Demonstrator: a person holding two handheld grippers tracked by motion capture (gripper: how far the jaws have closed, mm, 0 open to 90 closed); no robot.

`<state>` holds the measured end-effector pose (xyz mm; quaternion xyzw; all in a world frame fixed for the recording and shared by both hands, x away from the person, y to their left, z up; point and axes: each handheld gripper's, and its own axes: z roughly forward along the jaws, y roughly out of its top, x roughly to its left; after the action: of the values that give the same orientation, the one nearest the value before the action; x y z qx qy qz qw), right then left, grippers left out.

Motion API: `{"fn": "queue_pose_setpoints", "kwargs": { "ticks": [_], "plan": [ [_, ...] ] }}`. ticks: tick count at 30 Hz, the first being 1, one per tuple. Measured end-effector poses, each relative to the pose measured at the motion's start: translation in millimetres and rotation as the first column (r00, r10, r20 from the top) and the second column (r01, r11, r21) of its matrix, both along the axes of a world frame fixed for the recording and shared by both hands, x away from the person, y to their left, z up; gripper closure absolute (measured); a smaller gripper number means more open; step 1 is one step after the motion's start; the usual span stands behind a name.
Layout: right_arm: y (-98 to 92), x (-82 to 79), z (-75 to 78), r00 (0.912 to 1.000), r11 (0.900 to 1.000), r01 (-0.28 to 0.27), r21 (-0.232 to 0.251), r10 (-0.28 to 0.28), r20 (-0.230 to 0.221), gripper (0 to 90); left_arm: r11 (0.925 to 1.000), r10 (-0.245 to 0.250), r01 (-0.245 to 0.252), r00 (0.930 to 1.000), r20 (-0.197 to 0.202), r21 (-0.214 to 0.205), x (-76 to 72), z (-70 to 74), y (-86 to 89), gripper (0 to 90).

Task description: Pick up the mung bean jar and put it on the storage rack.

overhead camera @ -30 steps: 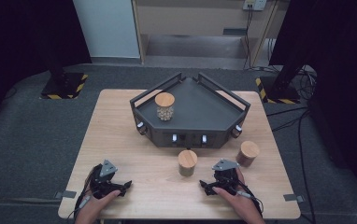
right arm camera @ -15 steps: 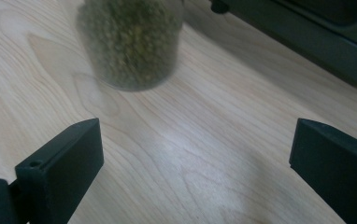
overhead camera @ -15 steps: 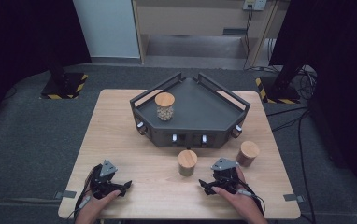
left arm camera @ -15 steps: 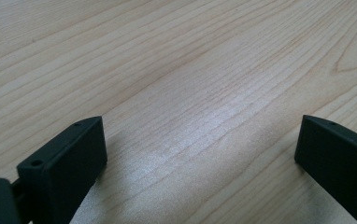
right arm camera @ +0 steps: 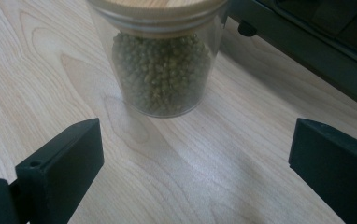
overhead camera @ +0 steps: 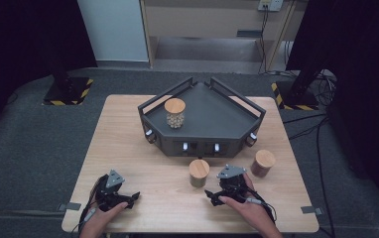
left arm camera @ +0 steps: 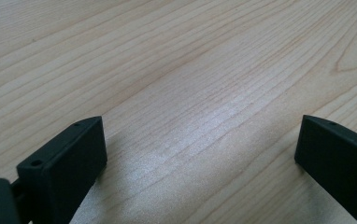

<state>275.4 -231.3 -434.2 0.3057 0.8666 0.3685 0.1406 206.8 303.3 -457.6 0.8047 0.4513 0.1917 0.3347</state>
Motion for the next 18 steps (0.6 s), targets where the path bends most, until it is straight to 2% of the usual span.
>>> {"fn": "queue_pose_setpoints", "kwargs": {
  "ticks": [18],
  "plan": [
    [14.8, 11.0, 5.7, 0.9999, 0.9999, -0.011, 0.011, 0.011, -0.013, 3.7, 1.0, 0.0, 0.0, 1.0, 0.0, 0.0, 0.1, 0.0, 0.0, 0.7]
  ]
}}
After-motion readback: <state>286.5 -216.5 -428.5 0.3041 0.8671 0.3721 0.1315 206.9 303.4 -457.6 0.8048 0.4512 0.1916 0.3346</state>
